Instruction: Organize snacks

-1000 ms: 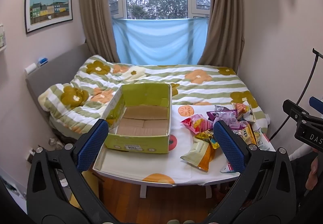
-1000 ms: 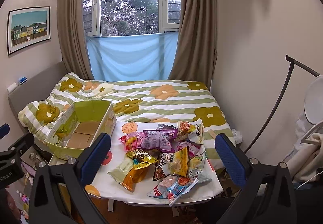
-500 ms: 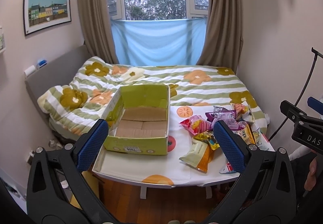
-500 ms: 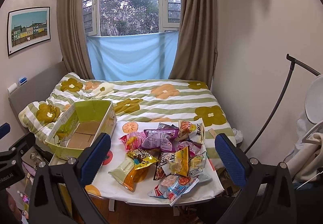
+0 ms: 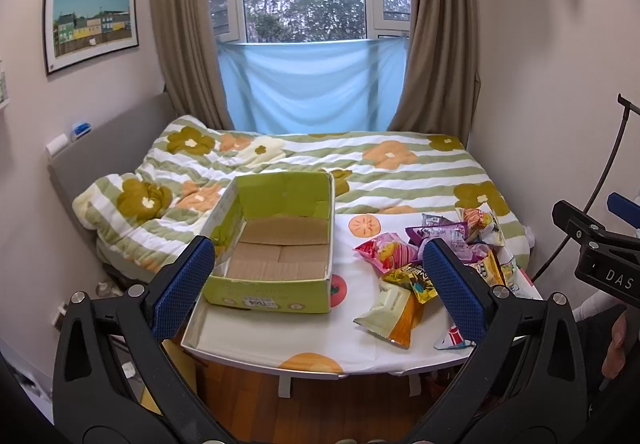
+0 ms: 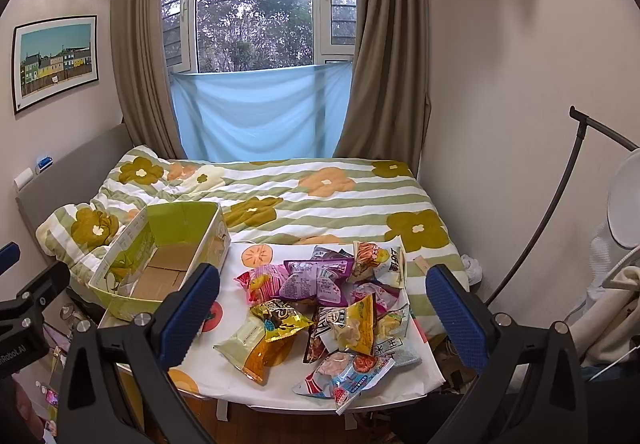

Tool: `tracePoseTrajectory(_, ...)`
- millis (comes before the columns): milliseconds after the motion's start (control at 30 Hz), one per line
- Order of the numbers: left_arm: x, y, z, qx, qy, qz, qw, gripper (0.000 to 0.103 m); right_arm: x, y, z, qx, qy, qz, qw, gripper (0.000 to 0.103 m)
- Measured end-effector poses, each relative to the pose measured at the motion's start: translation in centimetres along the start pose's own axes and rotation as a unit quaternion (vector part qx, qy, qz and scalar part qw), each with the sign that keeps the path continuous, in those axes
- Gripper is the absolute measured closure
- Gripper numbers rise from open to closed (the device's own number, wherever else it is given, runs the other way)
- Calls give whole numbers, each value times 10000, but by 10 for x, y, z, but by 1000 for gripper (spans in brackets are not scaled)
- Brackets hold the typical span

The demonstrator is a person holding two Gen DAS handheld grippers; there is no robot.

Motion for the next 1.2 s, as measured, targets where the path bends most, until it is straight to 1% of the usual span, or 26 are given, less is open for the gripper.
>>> tracePoseTrajectory(667,-2,-2,4,-15,13,-1,10000,0,0,0,4,-4,17,20,10000,0)
tracePoseTrajectory(1200,4,0,-2,70,63,1,10000,0,-2,2,4,23,12,24,10000,0)
Point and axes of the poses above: each gripper's, at about its wrist camera, not at the fingertips, and z roughly the way its jaws point, x to its right, y to its underside, the point moved 1 cm from there along z, roughly the way its jaws point, and after that the axes turned 8 degrees about -z, right-handed, at the moved point
